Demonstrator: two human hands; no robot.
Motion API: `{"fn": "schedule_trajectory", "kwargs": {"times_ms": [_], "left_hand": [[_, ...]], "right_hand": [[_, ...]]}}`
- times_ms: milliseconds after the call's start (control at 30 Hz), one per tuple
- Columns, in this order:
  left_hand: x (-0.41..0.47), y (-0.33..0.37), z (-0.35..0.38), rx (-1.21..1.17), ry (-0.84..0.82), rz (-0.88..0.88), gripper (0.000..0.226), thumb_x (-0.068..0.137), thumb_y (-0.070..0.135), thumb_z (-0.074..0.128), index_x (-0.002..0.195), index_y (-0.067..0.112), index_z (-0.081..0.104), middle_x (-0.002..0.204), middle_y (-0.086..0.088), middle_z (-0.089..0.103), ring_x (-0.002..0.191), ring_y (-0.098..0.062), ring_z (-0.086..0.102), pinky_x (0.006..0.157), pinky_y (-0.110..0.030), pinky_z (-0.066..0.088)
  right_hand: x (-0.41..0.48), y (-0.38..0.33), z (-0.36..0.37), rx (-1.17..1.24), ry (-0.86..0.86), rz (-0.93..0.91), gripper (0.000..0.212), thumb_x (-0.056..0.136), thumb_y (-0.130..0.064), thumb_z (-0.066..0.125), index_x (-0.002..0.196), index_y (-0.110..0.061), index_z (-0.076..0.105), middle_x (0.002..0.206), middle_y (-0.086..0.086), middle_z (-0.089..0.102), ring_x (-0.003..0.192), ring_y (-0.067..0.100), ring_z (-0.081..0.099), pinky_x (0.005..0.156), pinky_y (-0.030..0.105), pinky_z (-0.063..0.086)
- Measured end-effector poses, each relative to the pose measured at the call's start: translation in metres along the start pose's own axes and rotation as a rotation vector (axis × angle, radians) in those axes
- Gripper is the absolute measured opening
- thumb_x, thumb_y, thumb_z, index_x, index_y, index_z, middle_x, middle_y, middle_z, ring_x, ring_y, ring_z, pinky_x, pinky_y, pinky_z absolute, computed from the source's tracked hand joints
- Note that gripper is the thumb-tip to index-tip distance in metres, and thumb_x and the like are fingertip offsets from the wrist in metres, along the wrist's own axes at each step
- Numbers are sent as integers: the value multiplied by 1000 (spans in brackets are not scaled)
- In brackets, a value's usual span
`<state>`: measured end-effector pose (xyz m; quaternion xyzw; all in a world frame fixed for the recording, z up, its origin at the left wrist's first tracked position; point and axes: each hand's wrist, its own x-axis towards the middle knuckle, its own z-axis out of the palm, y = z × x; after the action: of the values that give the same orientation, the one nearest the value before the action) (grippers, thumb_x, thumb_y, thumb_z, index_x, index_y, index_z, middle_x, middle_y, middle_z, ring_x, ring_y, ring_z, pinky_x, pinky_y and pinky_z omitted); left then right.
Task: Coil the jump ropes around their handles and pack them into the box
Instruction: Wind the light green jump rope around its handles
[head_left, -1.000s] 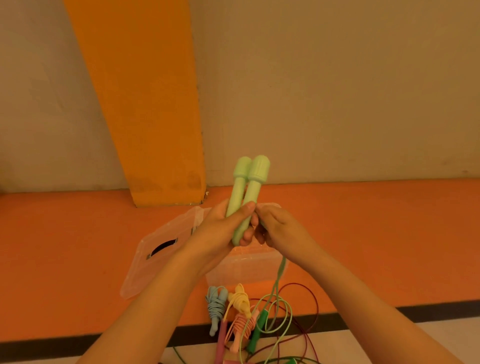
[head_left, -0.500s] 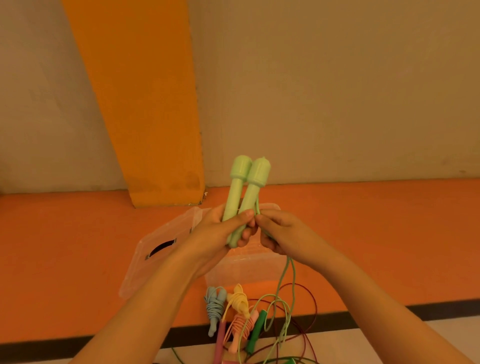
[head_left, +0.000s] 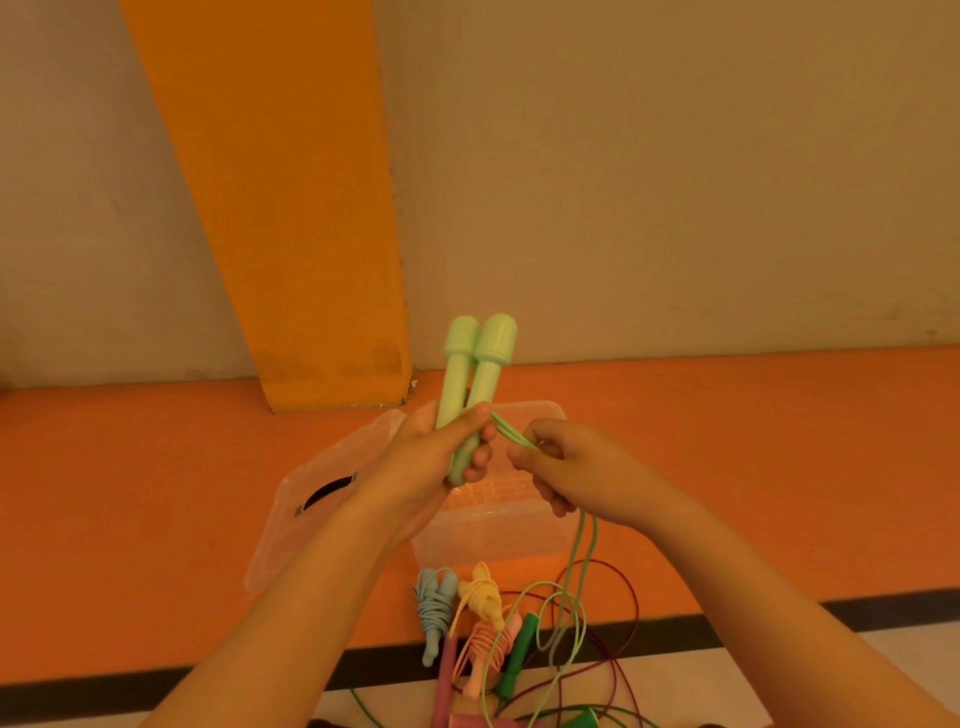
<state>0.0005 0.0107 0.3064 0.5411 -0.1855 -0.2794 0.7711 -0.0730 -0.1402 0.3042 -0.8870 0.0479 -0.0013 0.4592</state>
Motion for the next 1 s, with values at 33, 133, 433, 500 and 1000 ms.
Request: {"fn": "schedule_trajectory", "kwargs": {"times_ms": [33,133,433,500,1000], "left_hand": [[1,1,-2,-7,32,6,3,96,9,51,95,6,53,69,-5,54,49,-9,48,41,-17,37],[2,1,-9,19,59,14,4,95,7,53,99,6,53,70,-4,58,54,-10,55,43,-20,41],[-5,-8,-8,645,-138,10,13,96,6,50,108,8,48,71,-4,50,48,-9,40,44,-22,32],[-5,-5,-6,723,-160,28,9,96,9,52,104,12,49,68,-2,49,48,-7,40,44,-21,33],[-15,-2,-4,1056,-211,100,19,87,33,67,94,17,64,75,-2,62,63,-9,52,60,-32,42]], "right_hand": [[0,2,-2,-13,12,11,23,96,-29,52,80,-14,52,58,-1,54,46,11,53,51,25,44],[1,6,-10,-108,132,-55,14,93,-23,59,80,-17,59,57,-5,52,46,5,48,52,27,42],[10,-1,-12,-373,353,-563,17,87,-26,59,88,-11,67,80,-19,45,75,-3,42,67,14,31],[11,-1,-12,-355,384,-593,19,87,-28,59,88,-11,68,81,-21,45,78,-5,42,69,11,31],[18,-4,-10,-516,348,-688,36,78,-51,60,75,-16,70,89,-14,43,88,7,35,75,26,34]]}}
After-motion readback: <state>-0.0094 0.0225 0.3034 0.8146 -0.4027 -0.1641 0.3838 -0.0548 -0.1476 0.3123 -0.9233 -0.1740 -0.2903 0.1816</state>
